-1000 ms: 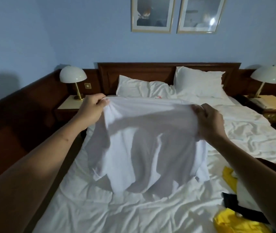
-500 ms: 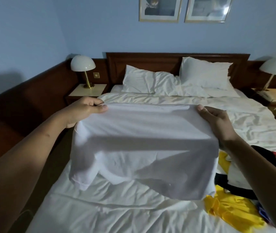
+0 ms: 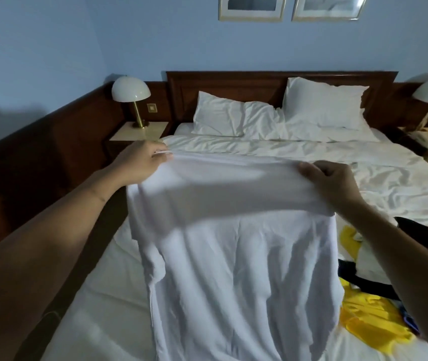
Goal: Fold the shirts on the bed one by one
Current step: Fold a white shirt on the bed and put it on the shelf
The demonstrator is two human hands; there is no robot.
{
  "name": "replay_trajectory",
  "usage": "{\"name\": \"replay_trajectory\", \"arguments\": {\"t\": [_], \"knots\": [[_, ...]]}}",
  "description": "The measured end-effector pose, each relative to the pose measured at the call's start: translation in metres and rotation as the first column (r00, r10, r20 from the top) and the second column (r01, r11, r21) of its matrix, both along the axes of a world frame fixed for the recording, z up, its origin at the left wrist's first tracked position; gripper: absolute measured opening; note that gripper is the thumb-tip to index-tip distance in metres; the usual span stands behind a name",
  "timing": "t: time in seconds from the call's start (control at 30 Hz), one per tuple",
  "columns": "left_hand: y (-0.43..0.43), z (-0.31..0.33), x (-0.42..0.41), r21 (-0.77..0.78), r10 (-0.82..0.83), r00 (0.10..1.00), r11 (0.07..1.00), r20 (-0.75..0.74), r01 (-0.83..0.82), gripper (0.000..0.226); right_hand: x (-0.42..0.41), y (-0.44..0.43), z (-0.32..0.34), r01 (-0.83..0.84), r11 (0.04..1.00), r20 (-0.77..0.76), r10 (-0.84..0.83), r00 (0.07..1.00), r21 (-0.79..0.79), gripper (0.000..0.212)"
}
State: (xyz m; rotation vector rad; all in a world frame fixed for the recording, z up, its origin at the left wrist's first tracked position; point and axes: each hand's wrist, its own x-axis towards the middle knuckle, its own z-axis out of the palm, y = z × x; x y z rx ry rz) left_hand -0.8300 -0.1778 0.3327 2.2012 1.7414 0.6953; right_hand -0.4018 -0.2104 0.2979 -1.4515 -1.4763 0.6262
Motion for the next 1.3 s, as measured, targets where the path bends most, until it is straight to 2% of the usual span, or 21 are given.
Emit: {"name": "replay_trajectory", "arguments": {"t": [0.07,0.13,0.23,0.3,0.5,0.87,1.0,1.1,1.2,1.27,1.3], "knots": [[0.019,-0.030,-0.007,0.033,0.062,0.996,0.998,-0.066,-0.060,0.028,-0.002,0.021,-0.024,0.033,0.999,0.096,-0.030,0.995,-0.023,0.044],[0.041,-0.057,-0.017,0.063,0.096,0.989,0.994,-0.112,-0.090,0.035,-0.009,0.040,-0.042,0.057,0.997,0.170,-0.049,0.984,-0.042,0.026],[0.077,-0.090,-0.027,0.078,0.117,0.980,0.991,-0.158,-0.106,0.050,-0.022,0.073,-0.067,0.089,0.992,0.202,-0.068,0.977,-0.094,0.016],[0.106,-0.112,-0.031,0.083,0.118,0.977,0.991,-0.175,-0.105,0.056,-0.029,0.098,-0.085,0.125,0.986,0.232,-0.097,0.968,-0.107,0.017],[0.192,-0.179,-0.027,0.041,0.174,0.964,0.985,-0.201,-0.170,0.052,-0.047,0.172,-0.140,0.200,0.966,0.249,-0.156,0.956,-0.164,0.025],[0.310,-0.333,-0.019,-0.088,0.222,0.938,0.963,-0.267,-0.253,0.019,-0.063,0.305,-0.287,0.217,0.930,0.316,-0.120,0.941,-0.295,0.022],[0.346,-0.383,-0.018,-0.137,0.274,0.929,0.940,-0.250,-0.314,0.023,-0.071,0.348,-0.332,0.218,0.928,0.327,-0.114,0.938,-0.301,0.023],[0.374,-0.417,-0.019,-0.189,0.325,0.918,0.910,-0.227,-0.369,0.029,-0.076,0.381,-0.362,0.220,0.922,0.281,-0.130,0.951,-0.320,0.022],[0.398,-0.446,-0.013,-0.237,0.370,0.907,0.880,-0.202,-0.411,0.023,-0.079,0.404,-0.390,0.189,0.922,0.246,-0.108,0.963,-0.339,0.025],[0.408,-0.462,-0.003,-0.268,0.378,0.895,0.860,-0.237,-0.434,0.023,-0.077,0.411,-0.407,0.170,0.909,0.223,-0.088,0.971,-0.382,0.028],[0.411,-0.470,0.003,-0.266,0.358,0.884,0.858,-0.300,-0.438,0.028,-0.075,0.411,-0.416,0.166,0.897,0.222,-0.079,0.972,-0.410,0.029]]}}
